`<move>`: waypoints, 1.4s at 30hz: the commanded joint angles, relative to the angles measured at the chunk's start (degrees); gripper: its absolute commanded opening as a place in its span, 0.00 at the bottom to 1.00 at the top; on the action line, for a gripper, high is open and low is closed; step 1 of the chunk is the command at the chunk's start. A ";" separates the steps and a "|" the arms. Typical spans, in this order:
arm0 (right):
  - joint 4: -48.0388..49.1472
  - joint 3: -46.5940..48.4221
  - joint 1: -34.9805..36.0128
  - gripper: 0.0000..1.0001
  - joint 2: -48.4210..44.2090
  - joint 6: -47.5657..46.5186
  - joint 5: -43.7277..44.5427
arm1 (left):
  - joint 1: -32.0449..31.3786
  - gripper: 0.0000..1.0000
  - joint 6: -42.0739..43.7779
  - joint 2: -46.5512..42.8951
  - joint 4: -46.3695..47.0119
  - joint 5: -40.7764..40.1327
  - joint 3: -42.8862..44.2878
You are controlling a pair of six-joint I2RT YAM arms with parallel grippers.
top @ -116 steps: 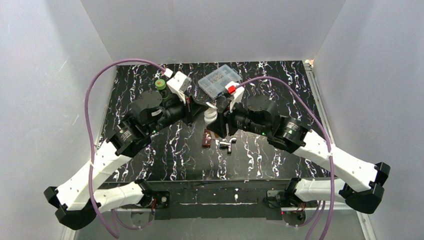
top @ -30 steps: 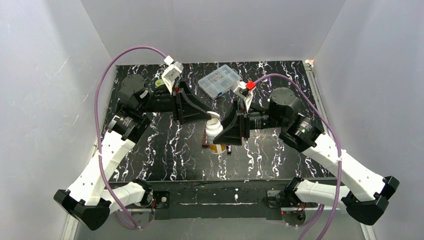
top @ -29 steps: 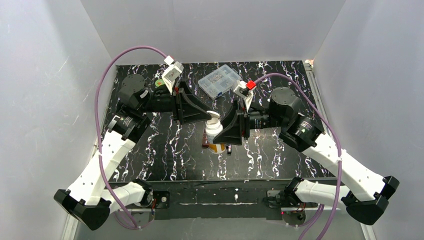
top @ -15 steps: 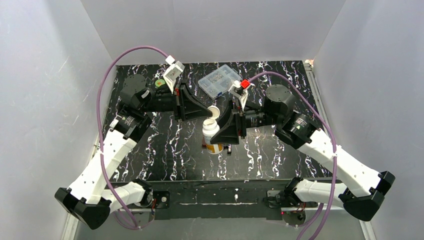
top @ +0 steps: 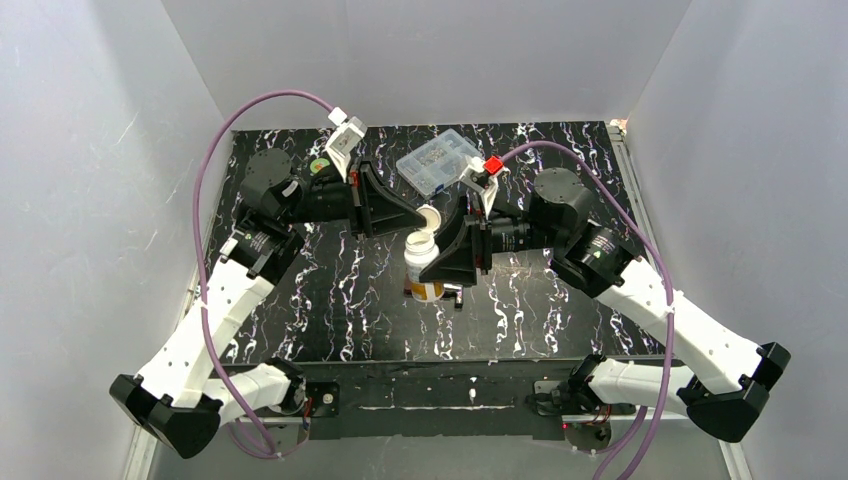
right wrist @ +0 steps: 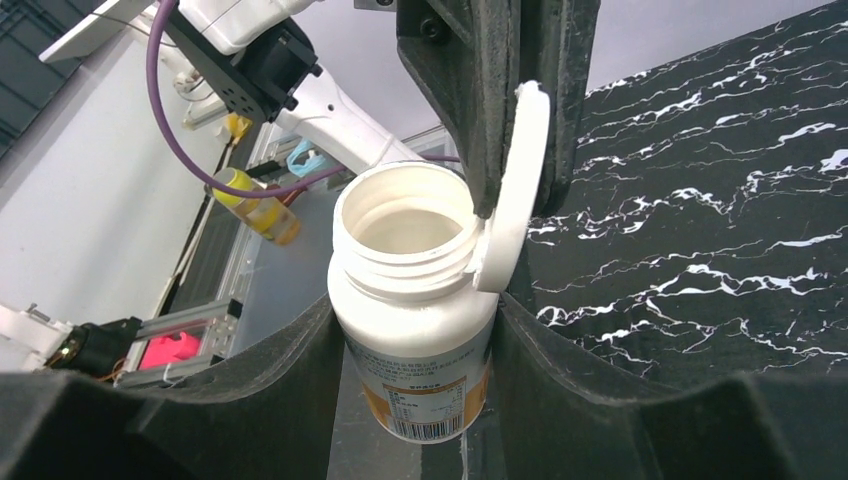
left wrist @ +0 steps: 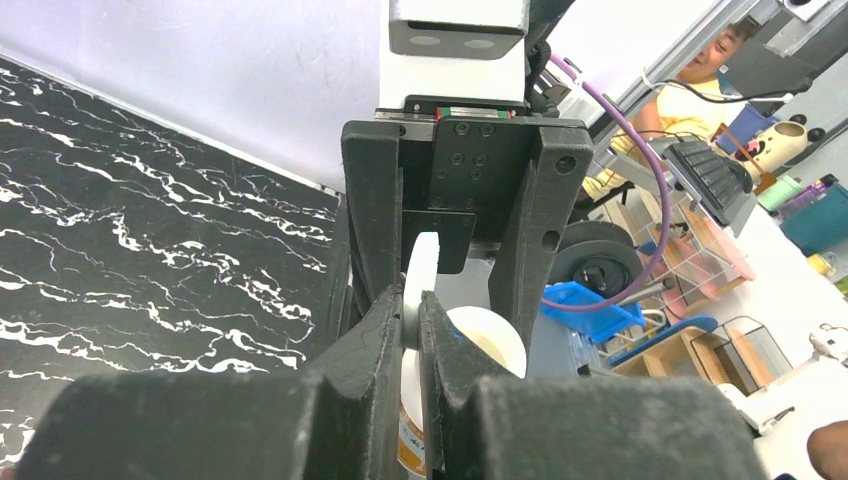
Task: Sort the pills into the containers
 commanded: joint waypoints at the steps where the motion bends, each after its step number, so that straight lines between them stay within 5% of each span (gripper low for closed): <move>1: 4.66 1.36 -0.30 0.54 -0.04 -0.14 2.19 | -0.50 0.00 -3.08 -1.63 2.71 -2.82 1.53; 7: 8.69 0.32 -0.22 0.76 0.43 1.53 2.90 | -0.51 0.00 -5.24 -2.47 2.08 -9.04 1.71; 17: 12.76 -1.64 0.14 0.89 1.03 2.88 4.01 | -0.50 0.00 -5.33 -3.58 -0.36 -15.12 3.43; 42: 13.79 -6.38 -3.22 0.87 -5.43 4.26 2.68 | -0.50 0.00 -9.43 -0.72 3.86 -10.34 4.41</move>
